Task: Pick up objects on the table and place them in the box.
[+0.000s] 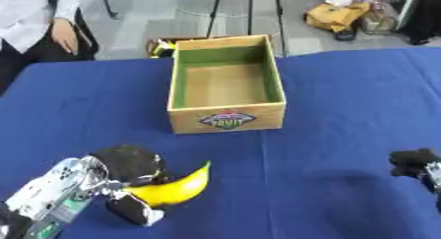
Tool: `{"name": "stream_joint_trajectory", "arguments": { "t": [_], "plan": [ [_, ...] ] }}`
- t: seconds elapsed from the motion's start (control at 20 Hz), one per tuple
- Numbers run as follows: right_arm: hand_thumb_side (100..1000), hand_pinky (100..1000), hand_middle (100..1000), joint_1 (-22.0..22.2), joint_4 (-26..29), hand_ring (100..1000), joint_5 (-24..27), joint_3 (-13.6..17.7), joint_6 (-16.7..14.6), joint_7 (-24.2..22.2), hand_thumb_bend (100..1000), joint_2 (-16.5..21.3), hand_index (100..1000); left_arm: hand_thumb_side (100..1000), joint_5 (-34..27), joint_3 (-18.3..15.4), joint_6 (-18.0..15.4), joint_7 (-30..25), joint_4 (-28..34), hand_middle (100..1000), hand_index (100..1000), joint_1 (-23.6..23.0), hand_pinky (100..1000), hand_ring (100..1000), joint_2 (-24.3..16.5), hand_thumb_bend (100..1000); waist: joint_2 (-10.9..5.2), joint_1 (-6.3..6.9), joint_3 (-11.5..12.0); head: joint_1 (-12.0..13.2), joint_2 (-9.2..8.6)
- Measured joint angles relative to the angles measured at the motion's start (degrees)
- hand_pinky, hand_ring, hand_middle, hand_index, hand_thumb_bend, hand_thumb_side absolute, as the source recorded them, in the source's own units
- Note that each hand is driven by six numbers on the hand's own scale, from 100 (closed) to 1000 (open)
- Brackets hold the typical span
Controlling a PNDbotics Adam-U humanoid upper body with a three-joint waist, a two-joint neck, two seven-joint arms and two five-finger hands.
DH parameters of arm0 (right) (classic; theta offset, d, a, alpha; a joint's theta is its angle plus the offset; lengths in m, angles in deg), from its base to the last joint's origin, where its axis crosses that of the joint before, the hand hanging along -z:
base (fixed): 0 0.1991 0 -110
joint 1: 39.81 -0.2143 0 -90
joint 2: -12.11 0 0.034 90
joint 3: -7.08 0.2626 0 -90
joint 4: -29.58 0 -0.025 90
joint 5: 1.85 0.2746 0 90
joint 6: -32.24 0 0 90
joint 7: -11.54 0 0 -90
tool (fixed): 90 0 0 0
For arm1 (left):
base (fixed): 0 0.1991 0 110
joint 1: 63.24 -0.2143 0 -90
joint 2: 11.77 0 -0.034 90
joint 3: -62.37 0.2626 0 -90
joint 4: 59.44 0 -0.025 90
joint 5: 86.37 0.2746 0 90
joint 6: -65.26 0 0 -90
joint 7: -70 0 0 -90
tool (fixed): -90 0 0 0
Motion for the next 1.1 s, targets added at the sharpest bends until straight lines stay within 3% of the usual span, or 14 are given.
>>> {"name": "stream_joint_trajectory", "arguments": {
  "t": [0.55, 1.1],
  "plan": [
    [995, 774, 484, 0.02, -0.02, 770, 0.00, 0.00, 0.08, -0.09, 100, 0.00, 713, 623, 0.03, -0.23, 0.02, 1.26, 1.75, 470, 620, -0.54, 317, 535, -0.64, 100, -0.04, 0.08, 0.03, 0.01, 0.00],
    [992, 774, 484, 0.05, -0.05, 770, 0.00, 0.00, 0.22, -0.22, 100, 0.00, 713, 606, -5.12, -2.06, 1.35, -0.08, 9.54, 460, 608, -0.70, 300, 525, -3.59, 100, -0.36, 0.33, -0.16, 0.02, 0.00]
  ]
}}
